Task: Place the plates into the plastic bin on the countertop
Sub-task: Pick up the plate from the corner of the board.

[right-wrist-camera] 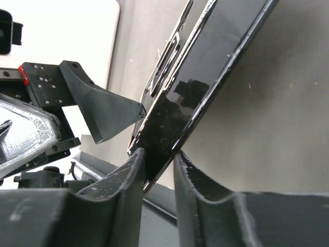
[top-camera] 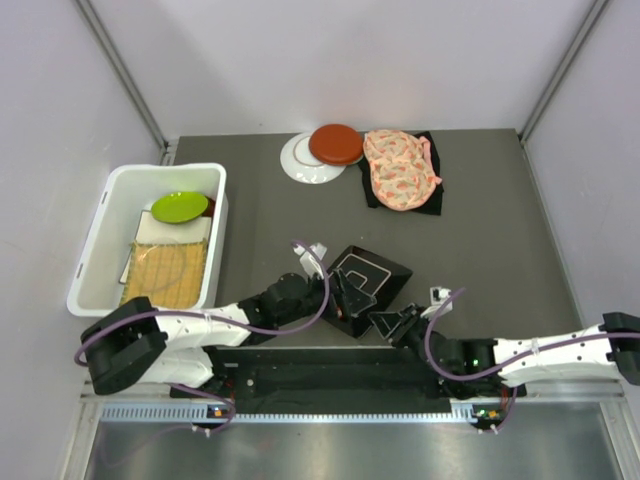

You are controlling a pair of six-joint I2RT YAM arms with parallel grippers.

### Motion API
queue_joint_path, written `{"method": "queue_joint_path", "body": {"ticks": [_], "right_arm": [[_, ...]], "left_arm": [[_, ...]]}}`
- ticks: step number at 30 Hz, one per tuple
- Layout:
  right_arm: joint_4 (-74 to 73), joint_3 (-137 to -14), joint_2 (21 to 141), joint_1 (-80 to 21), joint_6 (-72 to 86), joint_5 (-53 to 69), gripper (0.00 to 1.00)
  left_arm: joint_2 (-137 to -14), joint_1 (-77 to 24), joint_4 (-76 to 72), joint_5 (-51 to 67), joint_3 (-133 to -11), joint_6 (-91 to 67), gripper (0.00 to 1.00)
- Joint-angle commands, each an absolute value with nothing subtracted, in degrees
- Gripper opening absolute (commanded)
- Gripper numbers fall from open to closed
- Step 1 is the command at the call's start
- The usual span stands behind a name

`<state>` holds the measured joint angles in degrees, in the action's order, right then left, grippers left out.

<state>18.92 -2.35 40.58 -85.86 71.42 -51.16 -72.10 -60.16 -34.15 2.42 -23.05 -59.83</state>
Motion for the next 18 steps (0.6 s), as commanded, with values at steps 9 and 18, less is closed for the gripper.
{"method": "queue_joint_path", "body": {"ticks": [9, 18], "right_arm": [[32.7, -10.3, 39.1, -82.6, 62.3, -51.5, 0.01], [30.6, -13.8, 39.6, -80.3, 59.9, -51.8, 0.00]], "left_arm": [[-69.4, -60.7, -27.0, 1.0, -28.3, -52.8, 0.98], [-61.0, -60.7, -10.1, -8.6, -32.8, -33.1, 0.99]]}}
